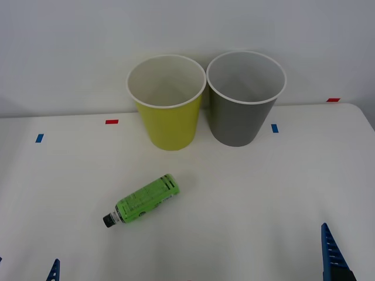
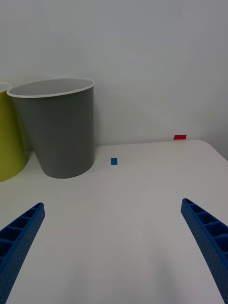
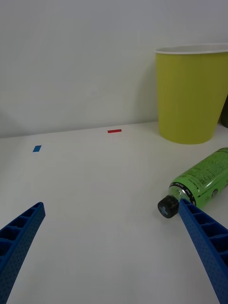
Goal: Put cans in the gray bin and PET bottles in the light green bin.
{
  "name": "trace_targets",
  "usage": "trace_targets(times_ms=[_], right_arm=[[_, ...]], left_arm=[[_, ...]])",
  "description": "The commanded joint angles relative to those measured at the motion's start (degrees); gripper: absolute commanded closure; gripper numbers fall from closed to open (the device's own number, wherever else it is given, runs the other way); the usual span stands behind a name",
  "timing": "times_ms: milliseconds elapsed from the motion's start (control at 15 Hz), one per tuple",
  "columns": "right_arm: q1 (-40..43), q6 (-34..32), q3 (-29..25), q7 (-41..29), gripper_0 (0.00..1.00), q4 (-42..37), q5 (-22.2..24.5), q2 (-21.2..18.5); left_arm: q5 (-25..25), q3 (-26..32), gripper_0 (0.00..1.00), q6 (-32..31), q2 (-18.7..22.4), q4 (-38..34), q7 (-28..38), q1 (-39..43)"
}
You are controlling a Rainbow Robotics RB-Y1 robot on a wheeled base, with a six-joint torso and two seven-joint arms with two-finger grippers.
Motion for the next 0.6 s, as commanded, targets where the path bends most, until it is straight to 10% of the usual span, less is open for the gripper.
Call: trace_targets(times_ms=[67,600], right_arm=[[0.0,0.0,0.0,0.0,0.0,0.0,0.0,0.0],[0.0,0.0,0.0,0.0,0.0,0.0,0.0,0.0]], left_arm=[[0.0,0.0,0.03,0.0,0.0,0.0,0.0,0.0],[0.1,-1.8,0.02,0.5,-0.4,2.7,0.1,-1.8]])
